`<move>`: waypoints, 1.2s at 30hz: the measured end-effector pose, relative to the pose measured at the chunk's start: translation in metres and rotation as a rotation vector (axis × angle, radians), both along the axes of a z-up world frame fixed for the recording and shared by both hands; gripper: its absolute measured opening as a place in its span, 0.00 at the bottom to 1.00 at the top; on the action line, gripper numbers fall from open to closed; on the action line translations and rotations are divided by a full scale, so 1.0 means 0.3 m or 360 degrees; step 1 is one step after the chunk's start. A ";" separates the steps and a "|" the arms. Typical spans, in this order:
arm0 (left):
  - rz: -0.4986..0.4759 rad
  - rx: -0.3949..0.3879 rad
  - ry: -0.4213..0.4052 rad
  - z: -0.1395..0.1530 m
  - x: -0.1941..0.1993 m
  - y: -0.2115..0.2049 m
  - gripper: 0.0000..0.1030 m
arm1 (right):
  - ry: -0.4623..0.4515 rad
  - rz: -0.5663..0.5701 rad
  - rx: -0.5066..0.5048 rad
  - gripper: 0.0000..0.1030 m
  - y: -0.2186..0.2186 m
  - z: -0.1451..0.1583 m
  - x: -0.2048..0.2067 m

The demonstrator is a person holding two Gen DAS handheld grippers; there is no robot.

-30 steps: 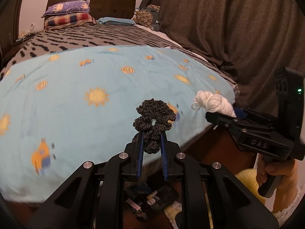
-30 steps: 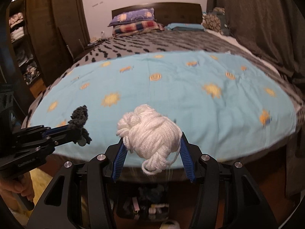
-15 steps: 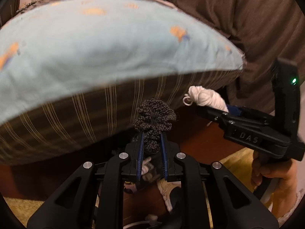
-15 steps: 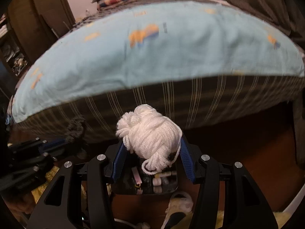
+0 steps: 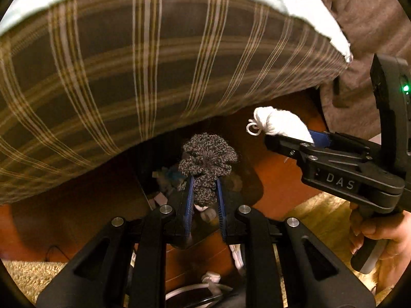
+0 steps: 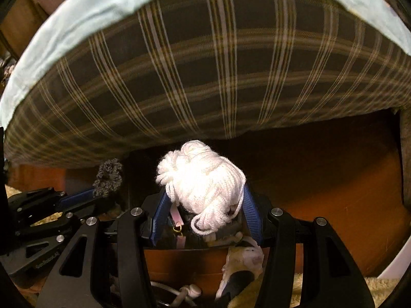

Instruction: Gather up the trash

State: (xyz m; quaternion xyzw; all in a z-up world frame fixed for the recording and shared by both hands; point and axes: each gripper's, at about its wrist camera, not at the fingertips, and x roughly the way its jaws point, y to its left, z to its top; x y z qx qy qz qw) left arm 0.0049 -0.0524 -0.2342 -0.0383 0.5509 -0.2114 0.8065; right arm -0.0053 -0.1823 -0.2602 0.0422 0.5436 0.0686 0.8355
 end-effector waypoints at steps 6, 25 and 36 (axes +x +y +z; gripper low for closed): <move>0.0012 0.0032 0.0048 -0.045 0.024 0.001 0.24 | 0.0012 -0.0009 0.0009 0.57 0.014 -0.010 0.031; 0.0199 -0.0004 -0.0282 0.263 -0.043 0.157 0.92 | -0.0304 -0.0165 0.0063 0.97 -0.131 0.276 -0.055; 0.0323 0.0035 -0.0774 0.669 -0.168 0.208 0.92 | -0.0829 -0.0275 -0.0109 0.97 -0.117 0.720 -0.229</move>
